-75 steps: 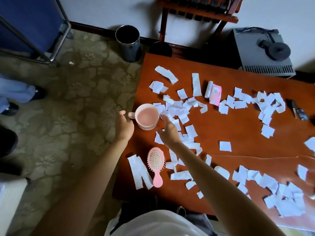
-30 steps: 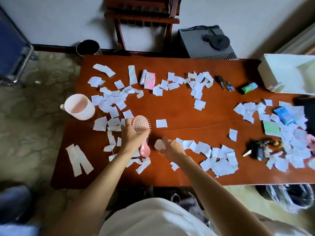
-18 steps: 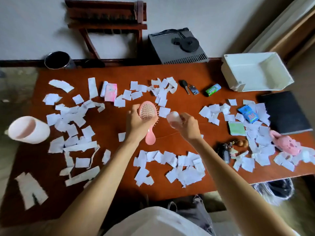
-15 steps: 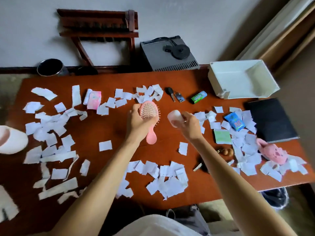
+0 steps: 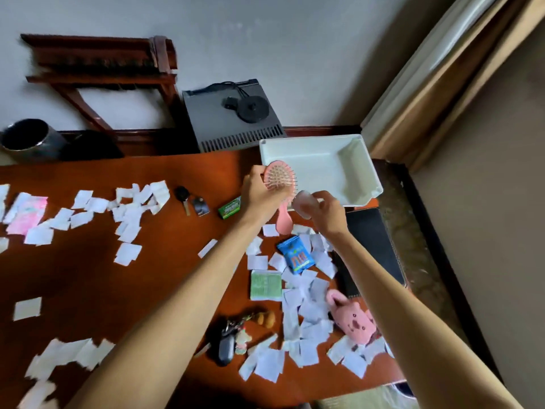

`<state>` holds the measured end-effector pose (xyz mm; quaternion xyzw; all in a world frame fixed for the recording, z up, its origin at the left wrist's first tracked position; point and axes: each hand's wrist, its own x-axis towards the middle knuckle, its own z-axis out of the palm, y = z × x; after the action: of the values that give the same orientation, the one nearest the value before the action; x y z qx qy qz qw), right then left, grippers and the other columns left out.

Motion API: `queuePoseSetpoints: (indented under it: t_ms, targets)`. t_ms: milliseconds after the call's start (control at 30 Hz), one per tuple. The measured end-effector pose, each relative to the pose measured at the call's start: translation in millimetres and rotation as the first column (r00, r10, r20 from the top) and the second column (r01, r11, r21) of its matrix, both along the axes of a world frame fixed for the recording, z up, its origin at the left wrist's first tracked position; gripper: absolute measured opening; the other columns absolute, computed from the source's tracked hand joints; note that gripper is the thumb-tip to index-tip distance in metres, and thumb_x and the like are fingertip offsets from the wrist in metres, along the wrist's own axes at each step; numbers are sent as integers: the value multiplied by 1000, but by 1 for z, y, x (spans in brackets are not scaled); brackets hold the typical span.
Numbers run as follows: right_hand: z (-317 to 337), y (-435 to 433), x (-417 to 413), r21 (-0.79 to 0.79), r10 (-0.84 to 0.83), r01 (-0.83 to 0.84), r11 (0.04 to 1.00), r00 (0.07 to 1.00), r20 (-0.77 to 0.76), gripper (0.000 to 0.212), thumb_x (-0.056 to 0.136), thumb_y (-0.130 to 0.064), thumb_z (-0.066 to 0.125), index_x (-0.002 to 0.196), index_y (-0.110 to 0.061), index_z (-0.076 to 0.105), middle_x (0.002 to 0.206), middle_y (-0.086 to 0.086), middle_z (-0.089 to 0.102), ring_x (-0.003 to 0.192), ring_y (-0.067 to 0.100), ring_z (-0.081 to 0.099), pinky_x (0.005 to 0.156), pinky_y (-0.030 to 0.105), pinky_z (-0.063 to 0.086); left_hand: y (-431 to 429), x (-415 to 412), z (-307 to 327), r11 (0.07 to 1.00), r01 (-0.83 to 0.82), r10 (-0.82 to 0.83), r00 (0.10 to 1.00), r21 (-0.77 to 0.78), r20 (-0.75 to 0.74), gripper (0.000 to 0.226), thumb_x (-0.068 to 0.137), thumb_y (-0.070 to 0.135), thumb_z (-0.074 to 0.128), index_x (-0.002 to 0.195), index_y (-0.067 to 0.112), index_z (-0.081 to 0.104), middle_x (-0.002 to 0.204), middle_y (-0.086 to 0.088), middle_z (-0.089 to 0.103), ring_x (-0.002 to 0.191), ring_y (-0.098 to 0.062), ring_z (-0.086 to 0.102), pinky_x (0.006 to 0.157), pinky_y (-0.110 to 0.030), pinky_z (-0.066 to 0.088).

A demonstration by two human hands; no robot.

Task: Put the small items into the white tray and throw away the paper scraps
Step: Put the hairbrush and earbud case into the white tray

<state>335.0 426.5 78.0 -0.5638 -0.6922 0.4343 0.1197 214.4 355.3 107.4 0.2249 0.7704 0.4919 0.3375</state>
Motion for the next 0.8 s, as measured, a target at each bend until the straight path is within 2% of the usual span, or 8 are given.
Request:
queuePoseSetpoints:
  t_ms: [67,167,233,300,433,667,733,800]
  targets:
    - [-5,22,1,-4,-4,4,1000,1000,1,34,86,-18,59,117,-7,56,107,21,67,96,35,63,74,35,46,29,-1,-3,999,21,-22,1000,-36,-21,54,53,36,76,98,28,47,110,-14,60,100,-33,62,76,-44,57]
    - [-13,50,-3,-19,-4,4,1000,1000,1,35,88,-15,56,123,-6,54,117,20,63,103,35,60,79,35,46,67,-7,-3,994,42,-54,992,-102,-117,49,73,21,74,113,9,49,118,-12,57,107,-25,58,71,-26,49]
    - [-21,64,-10,-25,12,-12,1000,1000,13,35,91,-13,52,125,-5,52,120,20,62,105,34,59,82,35,47,88,-15,-11,990,34,-56,984,-135,-168,45,78,20,71,114,5,49,120,-12,58,109,-25,57,71,-22,42]
    - [-29,80,-20,-44,28,-27,999,1000,9,35,92,-13,50,126,-5,51,120,21,62,105,34,60,86,38,49,109,-23,-18,982,42,-84,970,-182,-227,43,80,21,67,115,4,49,121,-14,58,111,-27,56,74,-24,42]
    - [-53,108,-37,-104,31,-29,994,999,20,37,89,-12,53,125,-6,52,118,22,62,105,38,60,94,47,48,136,-38,-36,926,76,-204,925,-370,-319,44,85,22,61,121,3,46,126,-17,53,118,-33,50,81,-31,46]
    - [-88,124,-52,-212,101,-85,974,993,63,39,88,-13,57,127,-9,53,121,19,63,108,35,60,96,39,48,146,-39,-67,781,117,-408,840,-614,-359,46,88,17,57,128,1,41,126,-21,54,118,-37,52,90,-38,48]
    - [-91,124,-55,-198,135,-118,973,988,78,38,90,-15,55,127,-9,52,123,18,62,108,35,60,92,36,48,147,-39,-72,758,117,-441,816,-641,-373,51,89,15,56,134,1,34,125,-21,55,117,-37,53,90,-38,49]
    - [-92,126,-55,-176,167,-151,973,983,76,35,92,-15,53,126,-10,52,121,19,62,105,35,60,86,35,50,150,-41,-75,746,124,-469,795,-655,-384,47,90,12,55,131,0,36,122,-21,56,114,-37,56,86,-37,50]
